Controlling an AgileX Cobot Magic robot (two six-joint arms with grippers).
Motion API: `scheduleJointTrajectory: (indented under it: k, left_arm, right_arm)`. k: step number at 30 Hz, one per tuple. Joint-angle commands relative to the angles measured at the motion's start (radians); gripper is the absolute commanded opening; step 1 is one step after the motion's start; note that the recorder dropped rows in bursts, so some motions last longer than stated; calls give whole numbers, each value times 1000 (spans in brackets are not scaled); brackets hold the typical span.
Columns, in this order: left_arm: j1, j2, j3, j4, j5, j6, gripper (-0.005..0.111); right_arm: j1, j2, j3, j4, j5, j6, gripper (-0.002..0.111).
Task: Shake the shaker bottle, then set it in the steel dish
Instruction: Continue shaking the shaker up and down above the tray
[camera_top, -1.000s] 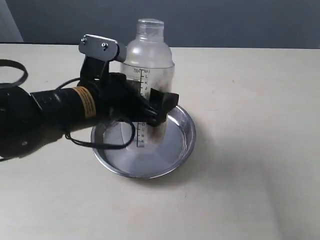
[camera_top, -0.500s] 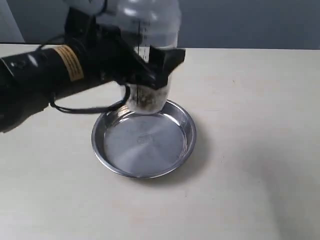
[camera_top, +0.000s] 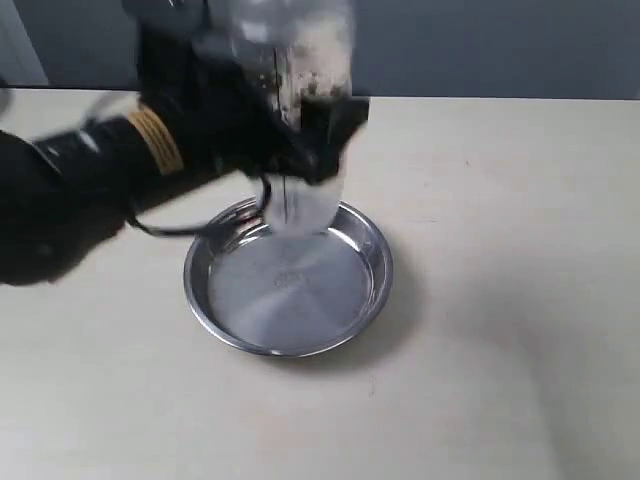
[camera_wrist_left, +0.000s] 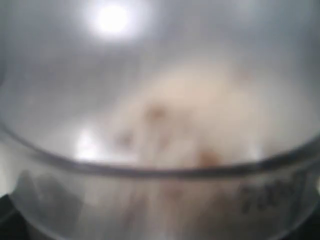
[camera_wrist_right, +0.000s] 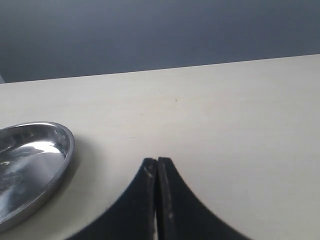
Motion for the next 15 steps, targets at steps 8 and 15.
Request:
scheduleJointTrajectory:
  k: [8,15]
  left_arm:
    - [1,55,34,33,140,-63,0]
    - [1,-117,-12,75,48,10,0]
  right_arm:
    - [2,-5,1,-3,-7,-4,-1]
    - [2,-5,1,-3,-7,-4,-1]
